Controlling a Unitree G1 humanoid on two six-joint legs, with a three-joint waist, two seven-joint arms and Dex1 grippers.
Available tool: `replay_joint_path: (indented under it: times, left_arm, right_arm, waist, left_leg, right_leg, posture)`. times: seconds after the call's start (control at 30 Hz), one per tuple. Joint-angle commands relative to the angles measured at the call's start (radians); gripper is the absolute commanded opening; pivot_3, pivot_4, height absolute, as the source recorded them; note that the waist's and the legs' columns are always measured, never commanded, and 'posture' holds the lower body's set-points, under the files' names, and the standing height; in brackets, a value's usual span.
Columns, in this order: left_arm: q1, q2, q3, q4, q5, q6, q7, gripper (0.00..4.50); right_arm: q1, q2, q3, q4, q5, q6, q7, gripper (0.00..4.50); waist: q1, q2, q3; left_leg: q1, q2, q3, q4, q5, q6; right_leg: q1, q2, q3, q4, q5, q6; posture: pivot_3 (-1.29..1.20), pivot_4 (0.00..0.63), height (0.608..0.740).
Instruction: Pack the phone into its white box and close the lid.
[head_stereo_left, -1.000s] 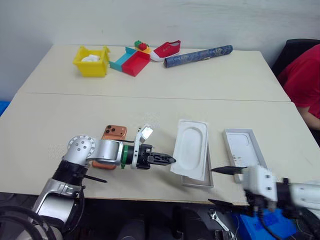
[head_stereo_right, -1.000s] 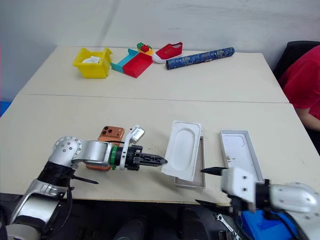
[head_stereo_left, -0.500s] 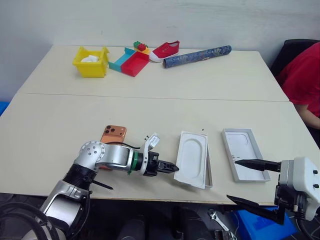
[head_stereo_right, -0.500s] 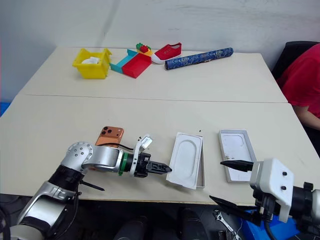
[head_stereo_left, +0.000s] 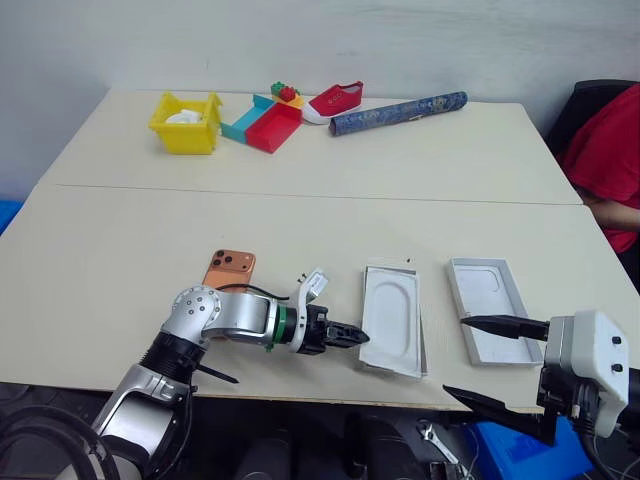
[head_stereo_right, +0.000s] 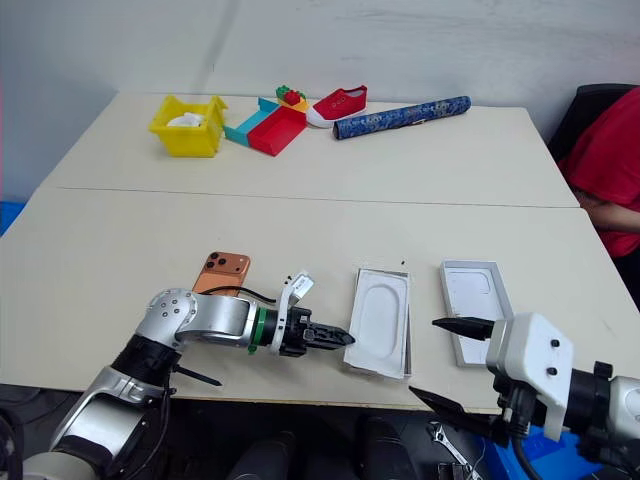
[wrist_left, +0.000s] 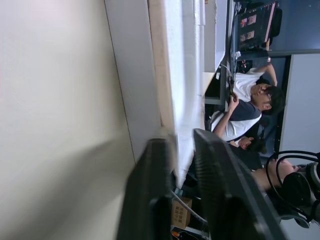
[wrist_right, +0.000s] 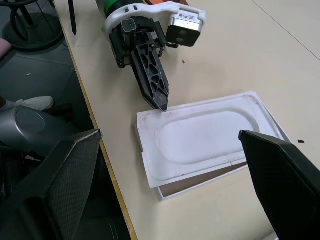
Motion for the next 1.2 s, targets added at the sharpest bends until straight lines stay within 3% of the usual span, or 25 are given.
replay_joint_path:
  times: [0.03,0.23,0.5,0.6,0.7,0.8,0.9,1.07,1.17,1.2]
  left_arm:
    - [-0.02,0.009,0.007,-0.003,-0.022,0.021,-0.031,2.24]
    - [-0.048,0.048,0.017,-0.017,-0.008,0.071,-0.141,4.05]
    - [-0.093,0.102,0.089,-0.058,0.153,0.132,-0.393,4.05]
    - [-0.097,0.154,0.137,-0.15,0.33,0.095,-0.595,4.05]
    - [-0.093,0.226,0.151,-0.224,0.532,-0.019,-0.821,4.09]
    - [-0.076,0.273,0.143,-0.289,0.704,-0.16,-1.014,3.5]
    - [-0.04,0.319,0.149,-0.358,0.854,-0.324,-1.2,2.56]
    - [0.02,0.362,0.115,-0.442,1.056,-0.495,-1.354,0.98]
    - [0.039,0.349,0.109,-0.454,1.139,-0.553,-1.375,0.04]
    - [0.042,0.342,0.11,-0.456,1.157,-0.563,-1.377,0.02]
  right_arm:
    - [0.006,-0.003,-0.003,-0.015,0.006,-0.003,-0.004,4.5]
    - [0.014,0.006,0.016,-0.014,-0.011,-0.013,-0.009,4.5]
    - [-0.008,0.007,0.094,0.02,-0.07,-0.048,-0.015,4.5]
    - [-0.077,-0.008,0.192,0.056,-0.106,-0.056,-0.034,4.5]
    - [-0.183,-0.026,0.29,0.105,-0.12,-0.037,-0.06,3.83]
    - [-0.247,-0.044,0.362,0.149,-0.151,-0.031,-0.059,2.76]
    - [-0.366,-0.055,0.513,0.22,-0.237,-0.016,-0.099,1.65]
    - [-0.576,-0.034,0.762,0.331,-0.382,0.01,-0.135,0.0]
    - [-0.692,0.002,0.9,0.413,-0.486,0.027,-0.164,0.0]
    - [-0.72,0.012,0.935,0.44,-0.522,0.022,-0.17,0.0]
  waist:
    - [0.0,0.0,0.0]
    - [0.0,0.0,0.0]
    - [-0.003,0.0,0.0]
    - [-0.01,0.0,0.0]
    - [-0.011,0.001,0.001]
    - [-0.005,0.001,0.001]
    - [-0.007,0.001,0.002]
    - [-0.008,0.002,0.002]
    - [-0.008,0.002,0.002]
    - [-0.008,0.002,0.002]
  left_leg:
    - [0.0,0.0,0.0,0.0,0.0,0.0]
    - [0.0,0.0,0.0,0.0,0.0,0.0]
    - [0.0,0.0,0.0,0.0,0.0,0.0]
    - [0.0,0.0,0.0,0.0,0.0,0.0]
    - [0.0,0.0,0.0,0.0,0.0,-0.001]
    - [-0.001,0.0,0.0,-0.001,0.001,-0.001]
    - [-0.002,0.0,-0.001,-0.002,0.001,-0.001]
    - [-0.004,0.001,0.0,-0.002,0.0,0.002]
    - [-0.005,0.001,0.0,-0.002,0.0,0.003]
    - [-0.005,0.001,0.0,-0.002,0.0,0.003]
  right_leg:
    - [0.0,0.0,0.0,0.0,0.0,0.0]
    - [0.0,0.0,0.0,0.0,0.0,0.0]
    - [0.0,0.0,0.0,0.0,0.0,0.0]
    - [0.0,0.0,0.0,0.0,0.0,-0.001]
    - [-0.001,0.0,0.0,0.0,-0.001,-0.001]
    - [-0.001,0.0,-0.001,0.0,-0.002,-0.004]
    - [-0.002,0.0,-0.001,-0.001,-0.003,-0.005]
    - [-0.004,0.0,-0.001,-0.003,-0.003,-0.005]
    - [-0.005,0.0,-0.001,-0.004,-0.003,-0.005]
    - [-0.005,0.0,-0.001,-0.004,-0.002,-0.004]
  posture:
    - [0.0,0.15,0.74]
    - [0.0,0.15,0.74]
    - [0.0,0.15,0.74]
    - [0.0,0.15,0.74]
    - [0.0,0.15,0.74]
    - [0.0,0.15,0.74]
    - [0.0,0.15,0.74]
    - [0.0,0.15,0.74]
    - [0.0,0.15,0.74]
    - [0.0,0.15,0.74]
